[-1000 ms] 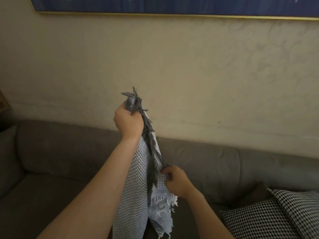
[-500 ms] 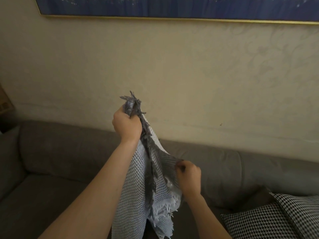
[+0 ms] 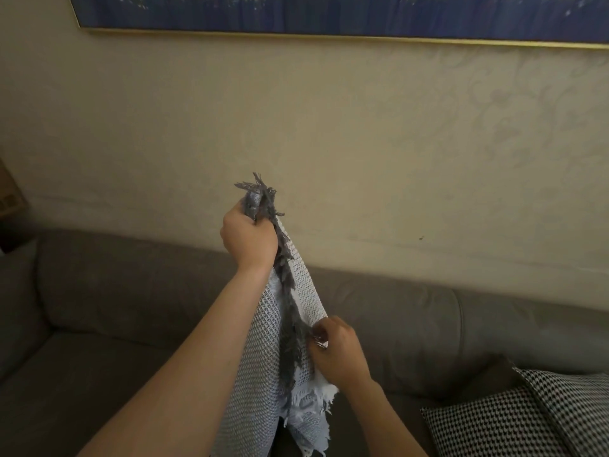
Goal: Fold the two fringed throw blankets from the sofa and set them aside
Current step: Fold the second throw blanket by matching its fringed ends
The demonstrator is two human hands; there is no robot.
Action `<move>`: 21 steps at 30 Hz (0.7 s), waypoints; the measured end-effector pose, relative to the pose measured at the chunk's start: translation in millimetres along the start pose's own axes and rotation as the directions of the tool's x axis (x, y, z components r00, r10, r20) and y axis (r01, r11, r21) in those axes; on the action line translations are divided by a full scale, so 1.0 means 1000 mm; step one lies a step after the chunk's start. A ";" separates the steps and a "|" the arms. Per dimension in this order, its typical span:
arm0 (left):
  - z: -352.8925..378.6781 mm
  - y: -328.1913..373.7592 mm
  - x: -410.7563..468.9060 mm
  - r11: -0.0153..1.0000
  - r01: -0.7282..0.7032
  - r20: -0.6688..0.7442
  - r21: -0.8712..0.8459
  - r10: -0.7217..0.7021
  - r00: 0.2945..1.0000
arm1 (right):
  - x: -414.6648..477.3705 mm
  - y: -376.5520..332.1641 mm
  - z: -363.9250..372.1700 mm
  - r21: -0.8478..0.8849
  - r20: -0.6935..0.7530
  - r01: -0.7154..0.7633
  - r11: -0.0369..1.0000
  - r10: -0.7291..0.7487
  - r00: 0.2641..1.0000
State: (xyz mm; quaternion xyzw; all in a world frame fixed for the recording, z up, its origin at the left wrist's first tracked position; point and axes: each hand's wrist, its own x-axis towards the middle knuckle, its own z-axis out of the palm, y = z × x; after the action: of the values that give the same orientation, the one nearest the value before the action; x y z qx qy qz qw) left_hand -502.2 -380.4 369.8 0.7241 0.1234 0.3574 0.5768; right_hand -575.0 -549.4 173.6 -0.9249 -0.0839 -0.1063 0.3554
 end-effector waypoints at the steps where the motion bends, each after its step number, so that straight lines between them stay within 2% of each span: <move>1: 0.000 0.000 -0.001 1.000 0.001 0.003 0.001 -0.001 1.000 | 0.001 -0.002 0.003 -0.011 0.001 0.000 1.000 0.000 1.000; 7: -0.003 0.000 -0.002 1.000 0.005 0.012 0.003 -0.005 1.000 | 0.006 -0.016 0.000 -0.007 -0.028 -0.055 0.998 0.054 0.998; 13: -0.002 -0.005 -0.001 1.000 0.010 0.011 0.012 -0.010 1.000 | 0.002 -0.023 -0.005 0.070 -0.035 -0.066 0.995 0.068 0.997; 18: 0.002 -0.003 -0.005 1.000 0.016 0.022 0.009 -0.016 1.000 | -0.005 -0.039 -0.005 -0.086 0.068 -0.095 0.992 0.101 0.993; 21: 0.003 -0.001 -0.005 1.000 0.027 0.023 -0.007 -0.027 0.999 | -0.003 -0.047 -0.003 -0.155 0.034 -0.146 0.977 0.153 0.988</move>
State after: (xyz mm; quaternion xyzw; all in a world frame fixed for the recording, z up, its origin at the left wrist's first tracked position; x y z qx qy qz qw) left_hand -503.5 -385.7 366.9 0.7243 0.1251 0.3418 0.5856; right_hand -589.0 -517.0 205.6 -0.9552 -0.0140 -0.0641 0.2886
